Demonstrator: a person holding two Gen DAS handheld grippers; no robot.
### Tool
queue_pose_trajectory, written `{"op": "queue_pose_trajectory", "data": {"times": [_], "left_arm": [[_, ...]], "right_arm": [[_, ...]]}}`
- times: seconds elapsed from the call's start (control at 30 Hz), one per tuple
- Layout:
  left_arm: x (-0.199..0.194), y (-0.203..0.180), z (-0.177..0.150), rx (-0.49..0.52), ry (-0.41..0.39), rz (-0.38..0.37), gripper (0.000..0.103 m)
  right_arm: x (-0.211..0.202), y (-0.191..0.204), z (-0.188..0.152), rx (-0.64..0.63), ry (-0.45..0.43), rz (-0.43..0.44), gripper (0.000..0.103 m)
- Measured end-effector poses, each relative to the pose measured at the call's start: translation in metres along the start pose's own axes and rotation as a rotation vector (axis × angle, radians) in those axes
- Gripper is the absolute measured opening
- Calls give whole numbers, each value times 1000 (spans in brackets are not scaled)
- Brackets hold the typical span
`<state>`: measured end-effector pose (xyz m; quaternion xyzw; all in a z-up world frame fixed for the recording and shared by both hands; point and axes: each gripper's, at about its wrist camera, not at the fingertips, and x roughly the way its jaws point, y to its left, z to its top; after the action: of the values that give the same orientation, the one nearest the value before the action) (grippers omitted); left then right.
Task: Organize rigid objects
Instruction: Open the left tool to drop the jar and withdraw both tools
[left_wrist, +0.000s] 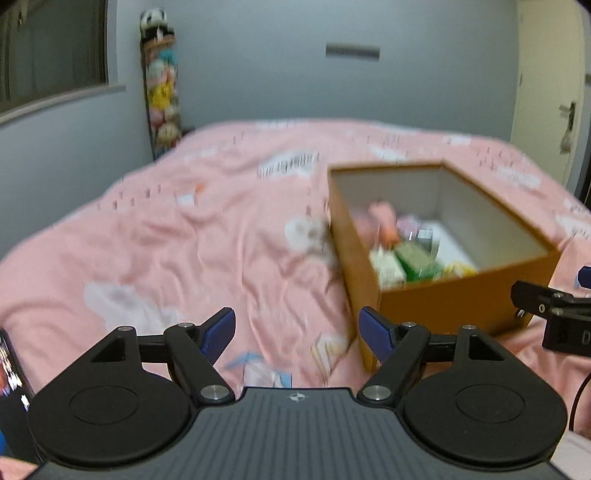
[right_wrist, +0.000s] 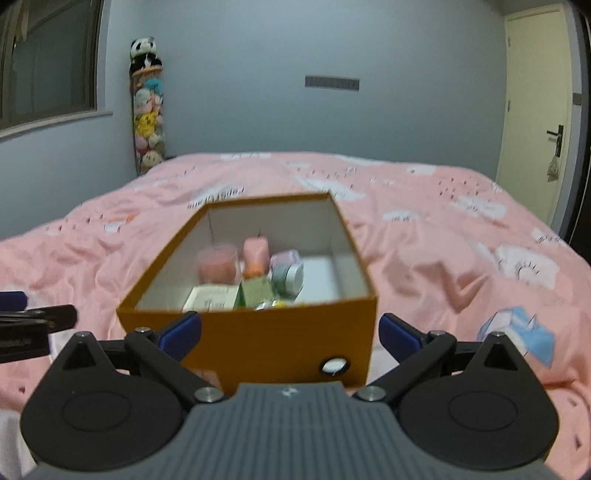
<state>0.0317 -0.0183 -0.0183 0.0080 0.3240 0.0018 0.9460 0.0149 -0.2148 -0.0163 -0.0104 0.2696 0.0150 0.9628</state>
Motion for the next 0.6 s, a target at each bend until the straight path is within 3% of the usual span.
{"op": "queue_pose_trajectory", "data": {"times": [0.13, 0.6], "left_arm": [[9, -2, -8, 4, 69, 13, 89], [8, 0, -6, -9, 76, 35, 90]], "right_arm": [[11, 6, -8, -25, 56, 26, 100], [14, 6, -11, -15, 70, 38, 100]]}}
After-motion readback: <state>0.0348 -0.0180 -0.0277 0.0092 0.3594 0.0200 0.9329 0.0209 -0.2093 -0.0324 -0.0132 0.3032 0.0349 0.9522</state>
